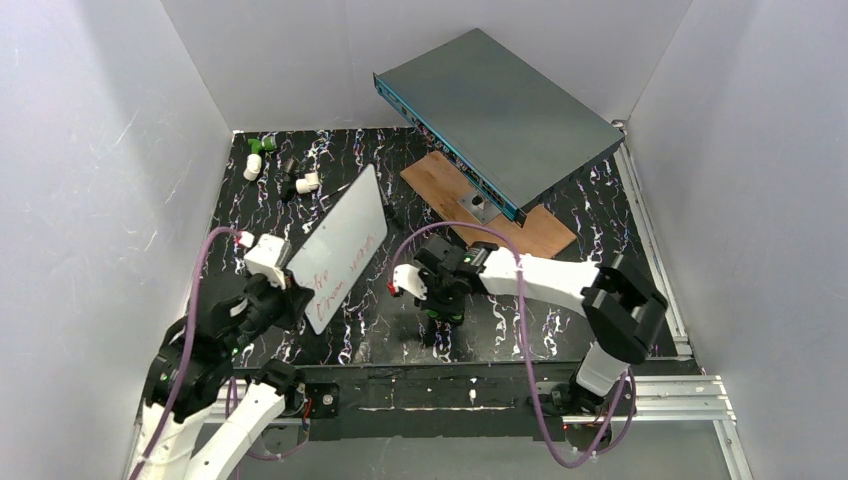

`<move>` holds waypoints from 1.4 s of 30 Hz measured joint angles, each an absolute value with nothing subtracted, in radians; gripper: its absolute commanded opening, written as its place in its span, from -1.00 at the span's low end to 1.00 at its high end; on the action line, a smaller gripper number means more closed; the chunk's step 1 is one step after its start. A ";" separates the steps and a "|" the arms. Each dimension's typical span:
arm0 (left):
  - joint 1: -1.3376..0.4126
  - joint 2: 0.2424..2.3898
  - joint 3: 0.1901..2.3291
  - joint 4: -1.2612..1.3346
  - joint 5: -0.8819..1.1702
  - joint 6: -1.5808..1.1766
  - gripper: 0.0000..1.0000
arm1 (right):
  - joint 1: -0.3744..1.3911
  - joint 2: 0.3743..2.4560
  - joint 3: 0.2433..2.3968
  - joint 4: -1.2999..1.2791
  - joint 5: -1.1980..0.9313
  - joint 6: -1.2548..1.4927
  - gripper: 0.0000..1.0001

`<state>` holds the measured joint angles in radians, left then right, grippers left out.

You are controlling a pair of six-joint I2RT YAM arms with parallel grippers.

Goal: Erase the whiteboard
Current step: Place the whiteboard eraser at the center of the board.

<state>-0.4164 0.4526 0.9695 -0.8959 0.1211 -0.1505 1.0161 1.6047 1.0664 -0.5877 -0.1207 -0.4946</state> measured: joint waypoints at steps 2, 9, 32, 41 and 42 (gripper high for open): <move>-0.416 0.431 1.017 -0.918 0.070 -0.149 -1.00 | 1.023 1.672 1.119 -0.577 -0.109 -0.475 -0.84; -0.416 0.405 1.084 -0.957 -0.026 -0.129 -1.00 | 1.029 1.773 1.189 -0.573 -0.108 -0.439 -0.41; -0.416 0.406 1.042 -0.926 0.056 -0.135 -1.00 | 0.978 1.732 1.169 -0.650 -0.329 -0.468 0.00; -0.416 0.397 1.014 -0.915 0.085 -0.145 -1.00 | 0.972 1.814 1.180 -0.650 -0.332 -0.419 0.32; -0.416 0.396 1.006 -0.913 0.093 -0.149 -1.00 | 0.968 1.811 1.181 -0.652 -0.341 -0.419 0.34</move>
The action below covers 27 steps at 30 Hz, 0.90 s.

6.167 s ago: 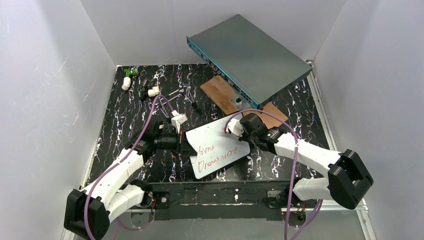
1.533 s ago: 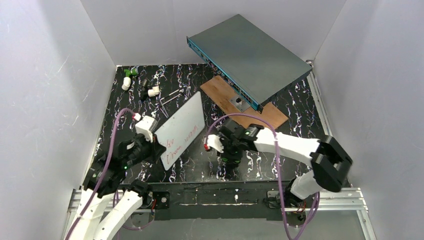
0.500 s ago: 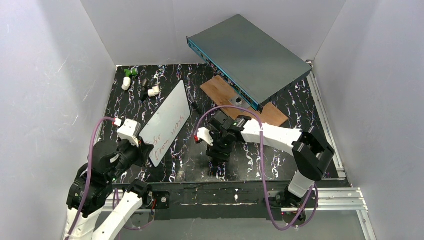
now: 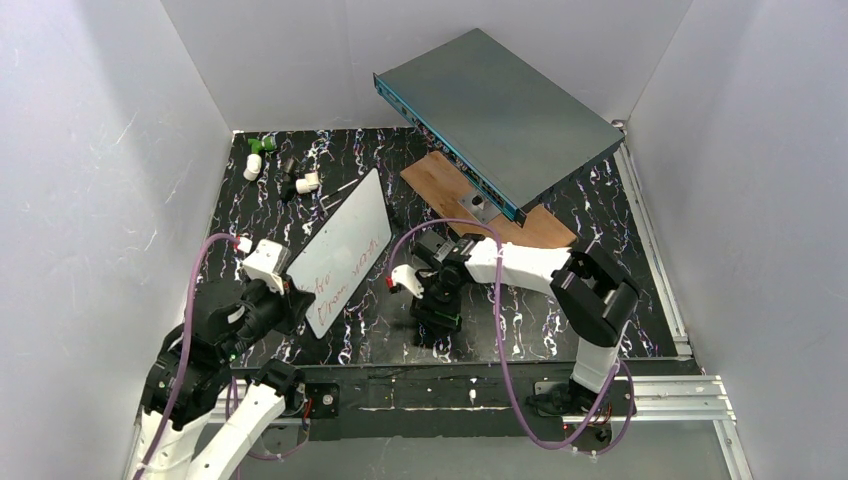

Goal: Erase the whiteboard
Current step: Place the whiteboard eraser at the center of the board.

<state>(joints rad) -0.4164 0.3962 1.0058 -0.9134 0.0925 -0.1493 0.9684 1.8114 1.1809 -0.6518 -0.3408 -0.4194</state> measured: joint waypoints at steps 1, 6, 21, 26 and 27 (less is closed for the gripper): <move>-0.416 0.396 0.996 -0.912 0.101 -0.154 -1.00 | 0.965 1.809 1.181 -0.652 -0.347 -0.421 0.36; -0.416 0.387 0.942 -0.888 0.135 -0.186 -1.00 | 0.933 1.783 1.181 -0.654 -0.395 -0.430 0.43; -0.416 0.292 0.723 -0.733 0.245 -0.408 -1.00 | 0.897 1.724 1.164 -0.624 -0.418 -0.435 0.43; -0.416 0.292 0.657 -0.690 0.293 -0.474 -1.00 | 0.897 1.724 1.163 -0.591 -0.383 -0.411 0.44; -0.416 0.290 0.643 -0.677 0.302 -0.487 -1.00 | 0.897 1.725 1.163 -0.583 -0.373 -0.405 0.44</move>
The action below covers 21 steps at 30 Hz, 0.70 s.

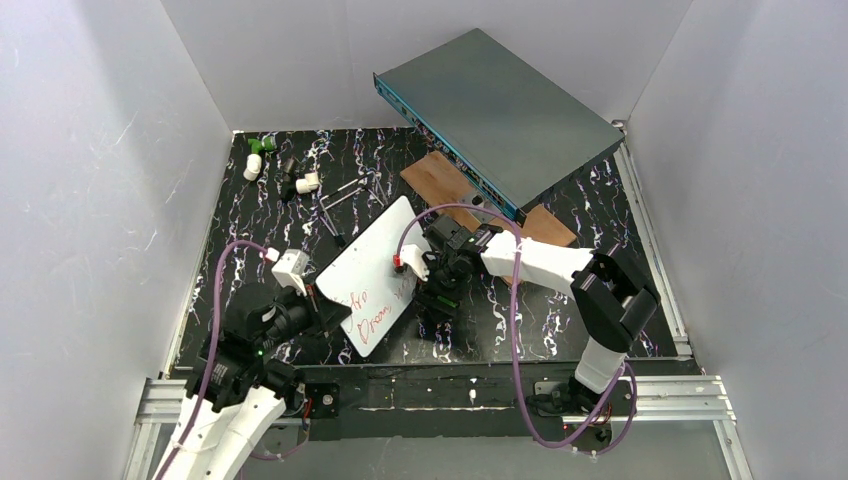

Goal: Erase the whiteboard
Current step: Place the whiteboard eraser at the center of the board.

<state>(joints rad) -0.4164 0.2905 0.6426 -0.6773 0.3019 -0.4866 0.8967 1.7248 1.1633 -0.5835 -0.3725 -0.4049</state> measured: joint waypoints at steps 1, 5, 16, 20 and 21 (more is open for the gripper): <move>-0.416 0.289 0.630 -0.665 0.310 -0.498 -1.00 | 0.897 1.726 1.163 -0.578 -0.367 -0.400 0.44; -0.416 0.287 0.588 -0.617 0.340 -0.545 -1.00 | 0.897 1.732 1.163 -0.563 -0.351 -0.387 0.45; -0.416 0.332 0.523 -0.552 0.375 -0.587 -1.00 | 0.896 1.742 1.163 -0.542 -0.305 -0.352 0.46; -0.416 0.374 0.520 -0.545 0.387 -0.586 -1.00 | 0.891 1.742 1.163 -0.535 -0.291 -0.339 0.46; -0.416 0.380 0.520 -0.542 0.388 -0.586 -1.00 | 0.890 1.742 1.163 -0.533 -0.290 -0.338 0.45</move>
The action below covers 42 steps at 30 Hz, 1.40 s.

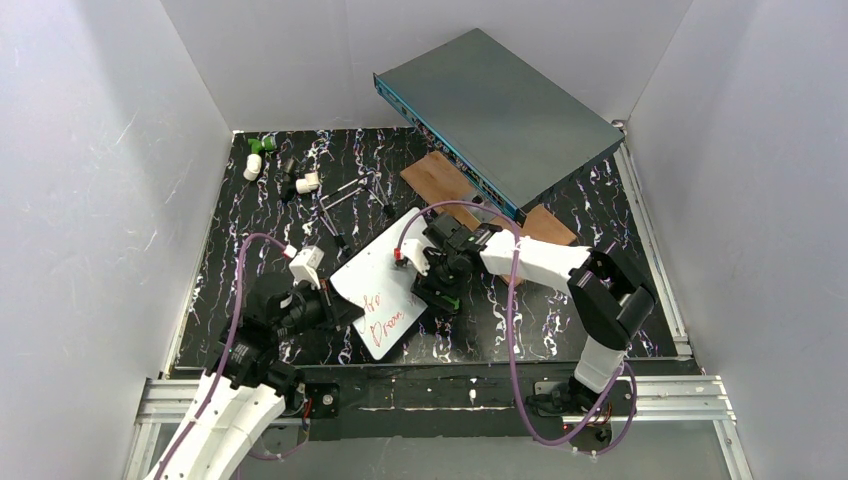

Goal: Erase the whiteboard
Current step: Place the whiteboard eraser at the center of the board.

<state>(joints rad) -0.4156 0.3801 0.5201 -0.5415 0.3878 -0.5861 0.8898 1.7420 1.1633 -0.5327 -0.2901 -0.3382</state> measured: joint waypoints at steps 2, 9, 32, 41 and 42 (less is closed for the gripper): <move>-0.416 0.393 0.521 -0.531 0.390 -0.583 -1.00 | 0.882 1.741 1.163 -0.532 -0.294 -0.340 0.45; -0.416 0.401 0.537 -0.533 0.399 -0.541 -1.00 | 0.863 1.667 1.168 -0.633 -0.405 -0.425 0.45; -0.416 0.633 0.892 -0.696 0.628 -0.136 -1.00 | 0.854 1.302 1.578 -1.330 -0.748 -0.858 0.54; -0.416 0.758 0.962 -0.820 0.797 0.008 -1.00 | 0.709 1.289 1.693 -1.357 -0.815 -0.752 0.57; -0.417 0.774 0.963 -0.825 0.817 0.016 -1.00 | 0.691 1.289 1.692 -1.342 -0.815 -0.727 0.58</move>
<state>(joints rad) -0.4168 0.7742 0.9627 -0.8249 0.8165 0.0158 0.6907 1.2892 1.6920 -1.3422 -0.8146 -0.7273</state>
